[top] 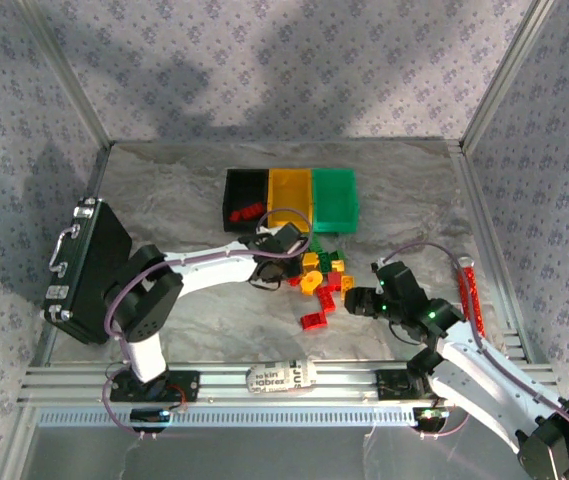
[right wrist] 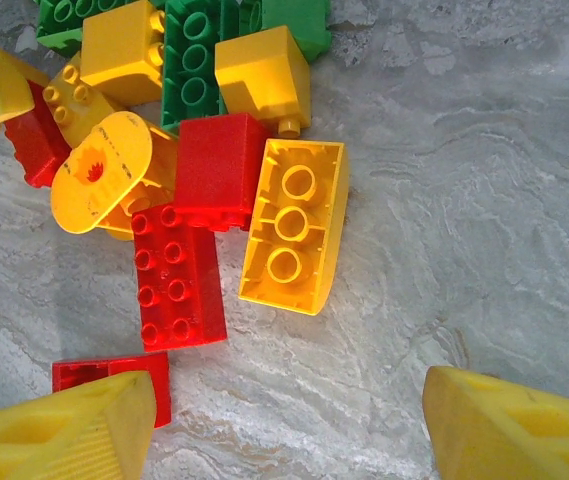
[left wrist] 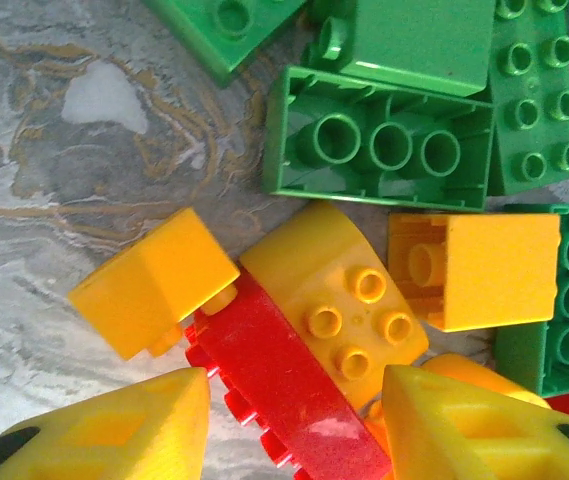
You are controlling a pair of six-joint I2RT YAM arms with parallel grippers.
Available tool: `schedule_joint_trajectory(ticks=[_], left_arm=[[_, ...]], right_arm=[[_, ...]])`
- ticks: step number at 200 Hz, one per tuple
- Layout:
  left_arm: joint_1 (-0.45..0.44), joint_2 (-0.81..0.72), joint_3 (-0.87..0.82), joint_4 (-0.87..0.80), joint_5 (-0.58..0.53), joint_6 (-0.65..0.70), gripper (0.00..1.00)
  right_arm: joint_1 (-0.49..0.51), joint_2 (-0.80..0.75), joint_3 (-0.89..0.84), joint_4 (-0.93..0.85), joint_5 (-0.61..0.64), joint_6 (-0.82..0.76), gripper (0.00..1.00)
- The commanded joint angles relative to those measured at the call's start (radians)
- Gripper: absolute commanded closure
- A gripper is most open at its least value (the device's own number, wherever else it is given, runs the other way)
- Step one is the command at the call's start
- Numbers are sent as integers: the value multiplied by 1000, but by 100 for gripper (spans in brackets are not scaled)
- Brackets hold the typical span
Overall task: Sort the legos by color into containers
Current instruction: Pick up the lego from the center of the table.
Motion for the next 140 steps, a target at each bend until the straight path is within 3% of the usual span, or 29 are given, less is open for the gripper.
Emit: schedule_joint_trajectory(ticks=[1,140], left_arm=[[-8,37,46,-38,-20,-3,51],[-9,50,4,-57,-2,40,64]], right_arm=[[-7,-17,-10,-16,3,6,27],[-41,-59,-11,-38,-11,-3,27]])
